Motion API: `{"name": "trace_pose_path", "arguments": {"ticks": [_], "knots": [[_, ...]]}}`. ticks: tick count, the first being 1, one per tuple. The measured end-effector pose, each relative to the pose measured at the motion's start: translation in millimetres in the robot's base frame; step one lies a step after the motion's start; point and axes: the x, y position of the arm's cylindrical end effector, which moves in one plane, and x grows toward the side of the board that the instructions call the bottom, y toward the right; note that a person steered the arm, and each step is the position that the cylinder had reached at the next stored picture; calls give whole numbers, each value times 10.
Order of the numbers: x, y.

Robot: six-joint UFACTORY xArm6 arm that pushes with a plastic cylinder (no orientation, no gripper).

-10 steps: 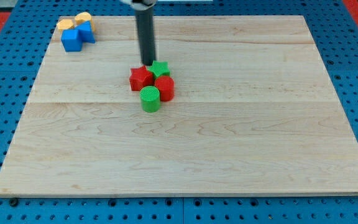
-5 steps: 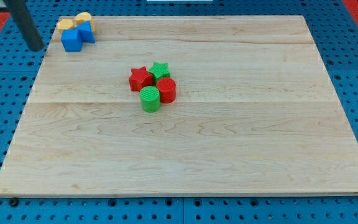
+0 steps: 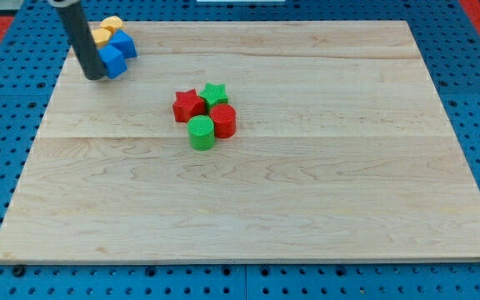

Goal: Push the green circle to the bottom right

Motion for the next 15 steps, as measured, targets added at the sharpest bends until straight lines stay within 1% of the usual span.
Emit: {"name": "trace_pose_path", "arguments": {"ticks": [1, 2, 3, 4, 5, 6, 7, 8, 9, 10, 11, 12, 13, 14, 15], "knots": [[381, 640], [758, 1117], [881, 1441], [1164, 1546], [1313, 1461], [1343, 1116], [1705, 1618], [1709, 2704], [1655, 2296], [1438, 2305], [1387, 2666], [1158, 2716], [1284, 3233], [1894, 3575], [1660, 3556]]}}
